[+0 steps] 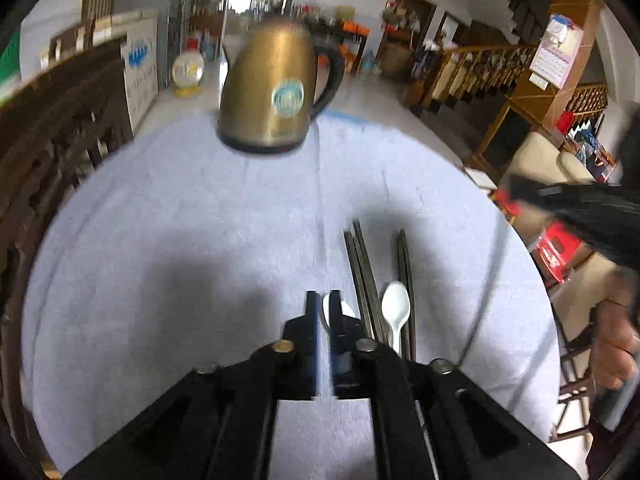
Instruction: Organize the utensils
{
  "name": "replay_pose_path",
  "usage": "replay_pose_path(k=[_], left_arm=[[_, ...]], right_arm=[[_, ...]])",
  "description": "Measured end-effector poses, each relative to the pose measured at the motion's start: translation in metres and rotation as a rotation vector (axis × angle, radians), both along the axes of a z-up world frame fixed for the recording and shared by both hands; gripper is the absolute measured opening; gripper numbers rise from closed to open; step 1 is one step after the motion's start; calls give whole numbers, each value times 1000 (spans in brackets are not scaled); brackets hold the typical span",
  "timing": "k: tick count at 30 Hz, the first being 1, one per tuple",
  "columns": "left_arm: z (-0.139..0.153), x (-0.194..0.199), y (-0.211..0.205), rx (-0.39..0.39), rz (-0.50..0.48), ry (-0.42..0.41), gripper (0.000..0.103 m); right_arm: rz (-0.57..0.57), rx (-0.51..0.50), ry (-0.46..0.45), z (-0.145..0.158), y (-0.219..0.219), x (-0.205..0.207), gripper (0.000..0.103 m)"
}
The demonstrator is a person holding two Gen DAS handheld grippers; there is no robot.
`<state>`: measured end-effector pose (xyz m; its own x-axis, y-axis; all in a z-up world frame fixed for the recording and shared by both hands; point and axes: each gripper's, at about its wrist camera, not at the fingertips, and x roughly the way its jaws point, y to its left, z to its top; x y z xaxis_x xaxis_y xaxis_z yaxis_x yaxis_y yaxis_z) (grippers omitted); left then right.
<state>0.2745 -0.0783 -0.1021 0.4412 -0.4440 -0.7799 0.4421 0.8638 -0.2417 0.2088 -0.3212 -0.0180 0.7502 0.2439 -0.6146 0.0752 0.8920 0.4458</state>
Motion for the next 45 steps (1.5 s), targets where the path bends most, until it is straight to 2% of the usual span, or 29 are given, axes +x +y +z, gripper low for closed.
replay_pose_path(k=[1, 2, 9, 11, 13, 15, 17, 21, 25, 28, 32, 35, 38, 42, 45], left_arm=[[-6, 4, -2, 9, 12, 30, 28], [-15, 9, -3, 28, 46, 57, 43], [-60, 27, -40, 52, 75, 181, 44], [-71, 31, -50, 70, 79, 181, 44], [-83, 34, -57, 87, 83, 200, 30], [-84, 29, -58, 84, 85, 163, 5], [-85, 28, -58, 88, 66, 161, 5], [-65, 23, -48, 90, 69, 91, 4], [-25, 5, -30, 72, 73, -2, 4], [16, -17, -11, 30, 78, -95, 4], [70, -68, 13, -50, 68, -242, 4], [94, -100, 25, -119, 63, -315, 4], [103, -122, 27, -148, 66, -356, 4], [97, -143, 24, -166, 79, -397, 4], [85, -152, 16, -128, 97, -424, 4]], right_arm=[[-2, -3, -33, 9, 1, -13, 6], [-3, -2, -60, 16, 0, -24, 6], [-28, -25, -211, 49, 3, -73, 6], [-32, -28, -238, 57, 2, -86, 6], [-27, -17, -246, 61, 0, -91, 6], [-24, -13, -253, 63, -3, -97, 6], [-15, -7, -258, 66, -7, -103, 6], [-3, 5, -279, 75, -3, -114, 6], [10, 0, -323, 88, 9, -132, 6], [27, -21, -357, 97, 25, -148, 6], [26, -79, -399, 104, 44, -175, 7], [4, -117, -442, 109, 53, -197, 6], [-26, -140, -485, 117, 56, -214, 6], [-43, -138, -523, 129, 56, -232, 6], [-38, -139, -530, 130, 58, -245, 6]])
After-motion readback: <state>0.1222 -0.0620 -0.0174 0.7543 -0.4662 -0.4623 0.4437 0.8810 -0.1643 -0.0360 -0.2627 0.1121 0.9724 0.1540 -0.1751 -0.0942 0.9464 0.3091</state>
